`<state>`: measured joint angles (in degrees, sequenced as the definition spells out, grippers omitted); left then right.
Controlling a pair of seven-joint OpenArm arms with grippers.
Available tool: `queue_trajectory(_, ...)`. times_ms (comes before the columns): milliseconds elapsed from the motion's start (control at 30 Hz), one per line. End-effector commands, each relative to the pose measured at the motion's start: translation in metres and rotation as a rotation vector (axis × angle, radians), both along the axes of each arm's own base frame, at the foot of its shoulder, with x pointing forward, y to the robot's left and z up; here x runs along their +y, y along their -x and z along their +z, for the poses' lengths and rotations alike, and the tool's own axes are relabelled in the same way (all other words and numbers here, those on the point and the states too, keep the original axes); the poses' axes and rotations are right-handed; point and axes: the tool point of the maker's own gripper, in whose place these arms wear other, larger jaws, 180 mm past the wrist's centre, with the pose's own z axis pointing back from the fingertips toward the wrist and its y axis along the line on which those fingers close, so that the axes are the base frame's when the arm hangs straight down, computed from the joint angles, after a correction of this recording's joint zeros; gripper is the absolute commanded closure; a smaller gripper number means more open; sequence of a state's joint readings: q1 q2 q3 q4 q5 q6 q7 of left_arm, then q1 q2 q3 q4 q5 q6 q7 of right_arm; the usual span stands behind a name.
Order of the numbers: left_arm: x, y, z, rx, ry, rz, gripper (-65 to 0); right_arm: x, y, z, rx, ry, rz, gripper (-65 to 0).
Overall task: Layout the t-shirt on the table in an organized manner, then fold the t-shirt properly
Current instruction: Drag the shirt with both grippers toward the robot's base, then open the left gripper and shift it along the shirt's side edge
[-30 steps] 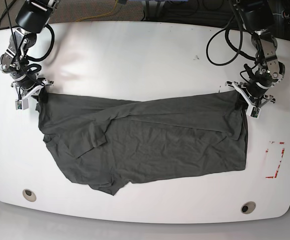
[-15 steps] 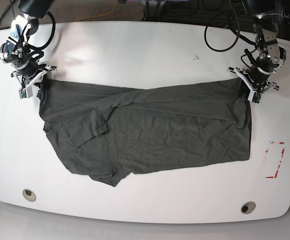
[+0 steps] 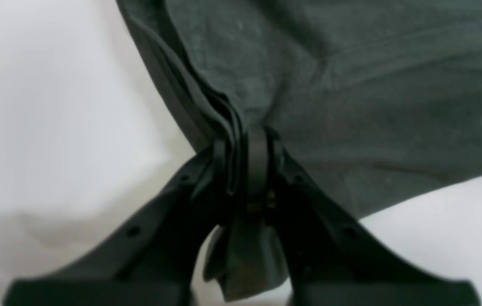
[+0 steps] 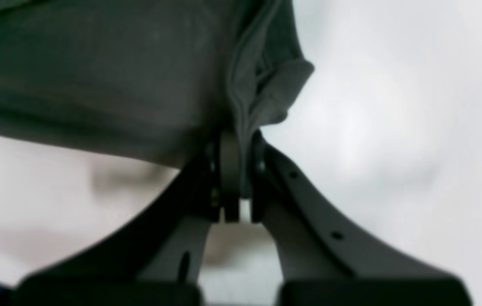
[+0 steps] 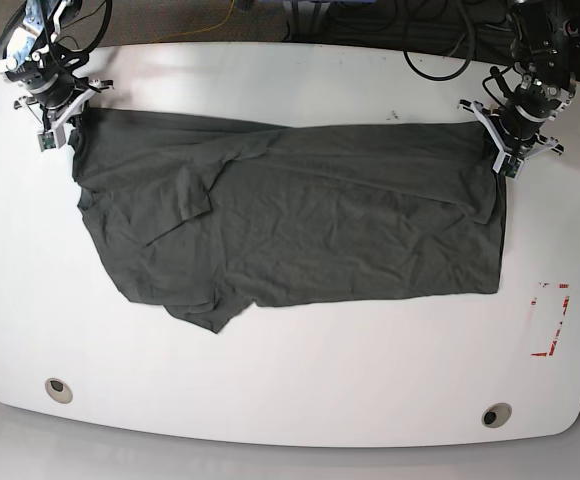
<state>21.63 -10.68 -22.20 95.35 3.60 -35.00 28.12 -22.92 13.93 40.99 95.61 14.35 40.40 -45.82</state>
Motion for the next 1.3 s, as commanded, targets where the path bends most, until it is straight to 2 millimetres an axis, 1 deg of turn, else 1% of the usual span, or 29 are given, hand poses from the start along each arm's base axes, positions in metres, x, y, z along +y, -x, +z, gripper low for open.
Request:
queue_trajectory(0, 0.011, 0.03, -0.008, 0.118, -0.087, -0.008, -4.2, -0.011, 0.009, 0.015, -0.001, 0.057, 0.008, 0.0)
queue_trajectory(100, 0.009, 0.044, -0.007, 0.141, -0.1, -0.019, -4.2, -0.012, 0.024, 0.016, 0.024, 0.069, 0.005, 0.0)
queue_trajectory(133, 0.008, 0.046, -0.007, 0.143, -0.101, -0.021, -4.2, -0.011, 0.026, 0.015, 0.027, 0.069, 0.004, 0.0)
queue_trajectory(167, 0.008, 0.052, -0.007, 0.151, -0.105, -0.026, -4.2, -0.011, 0.034, 0.014, 0.038, 0.069, -0.009, 0.0)
queue_trajectory(333, 0.006, 0.067, -0.009, 0.179, -0.108, -0.033, -4.2, -0.014, 0.05, 0.015, 0.059, 0.081, -0.035, 0.0)
queue_trajectory(467, 0.006, 0.072, -0.011, 0.19, -0.106, -0.032, -4.3, -0.014, 0.054, 0.014, 0.066, 0.076, -0.037, 0.0)
queue_trajectory(667, 0.006, 0.073, -0.012, 0.198, -0.109, -0.032, -5.1, -0.013, 0.053, 0.014, 0.062, 0.072, -0.035, 0.0)
queue_trajectory(700, 0.007, 0.076, -0.013, 0.214, -0.115, -0.028, -8.2, -0.013, 0.052, 0.014, 0.061, 0.075, -0.035, 0.0)
queue_trajectory(733, 0.008, 0.077, -0.013, 0.219, -0.118, -0.027, -9.6, -0.013, 0.052, 0.014, 0.061, 0.075, -0.035, 0.0)
queue_trajectory(833, 0.012, 0.079, -0.014, 0.246, -0.135, -0.02, -21.7, -0.013, 0.052, 0.014, 0.06, 0.073, -0.035, 0.0)
queue_trajectory(900, 0.013, 0.073, -0.01, 0.239, -0.144, -0.017, -32.0, -0.012, 0.051, 0.014, 0.06, 0.074, -0.034, 0.0)
queue_trajectory(933, 0.015, 0.068, -0.007, 0.229, -0.15, -0.014, -38.3, -0.013, 0.051, 0.014, 0.06, 0.076, -0.034, 0.0)
queue_trajectory(1000, 0.015, 0.067, -0.006, 0.231, -0.156, -0.012, -45.8, -0.013, 0.051, 0.014, 0.059, 0.076, -0.033, 0.0)
queue_trajectory(1067, 0.017, 0.066, -0.005, 0.232, -0.162, -0.006, -51.0, -0.012, 0.051, 0.014, 0.057, 0.074, -0.034, 0.0)
queue_trajectory(1100, 0.018, 0.066, -0.005, 0.234, -0.163, -0.005, -52.2, -0.012, 0.05, 0.014, 0.056, 0.073, -0.034, 0.0)
queue_trajectory(1200, 0.019, 0.059, -0.002, 0.218, -0.166, -0.003, -52.4, -0.013, 0.051, 0.014, 0.058, 0.075, -0.034, 0.0)
queue_trajectory(1267, 0.026, 0.052, 0.005, 0.2, -0.187, -0.001, -52.4, -0.012, 0.05, 0.014, 0.055, 0.071, -0.034, 0.0)
